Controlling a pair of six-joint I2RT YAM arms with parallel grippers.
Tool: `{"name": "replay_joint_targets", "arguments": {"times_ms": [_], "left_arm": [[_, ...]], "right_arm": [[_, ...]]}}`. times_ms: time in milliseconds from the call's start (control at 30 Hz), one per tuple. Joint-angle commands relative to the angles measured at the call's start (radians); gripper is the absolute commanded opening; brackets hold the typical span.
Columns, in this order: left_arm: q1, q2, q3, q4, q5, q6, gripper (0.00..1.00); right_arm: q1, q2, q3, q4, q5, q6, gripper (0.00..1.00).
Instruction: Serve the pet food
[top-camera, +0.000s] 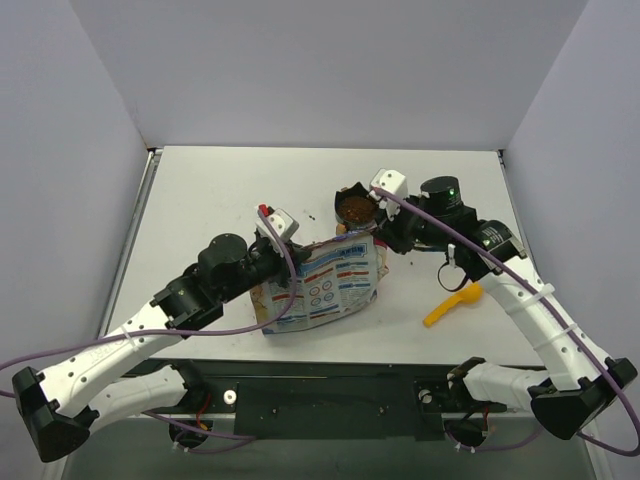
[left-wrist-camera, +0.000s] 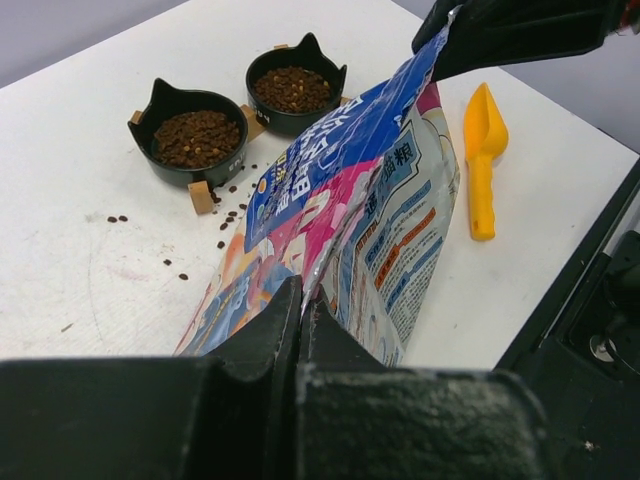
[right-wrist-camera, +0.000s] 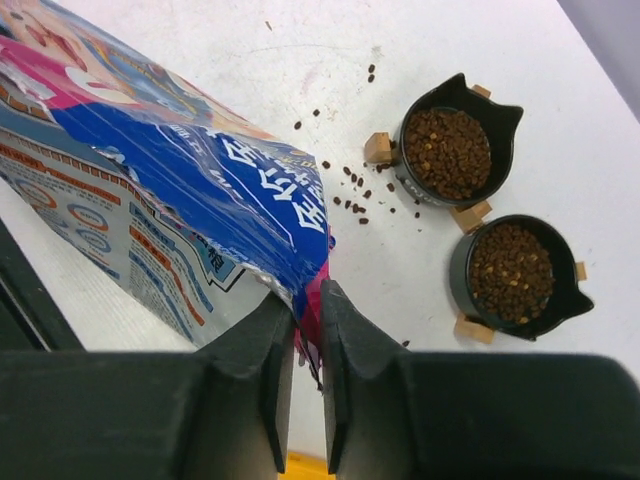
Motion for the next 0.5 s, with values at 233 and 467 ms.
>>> {"name": "replay_joint_targets", "arguments": {"times_ms": [233,467], "left_arm": [[0.066,-0.062,0.037,-0.18,-0.006,0.001,0.0],[0.069,-0.062,0.057,-0.19,-0.006,-0.007,0.29]], "right_arm": [[0.019,-0.13,0.022,-0.077,0.286,0.17,0.71],[0.022,-0.173,-0.021,-0.028,0.28,0.247,0.8]]}}
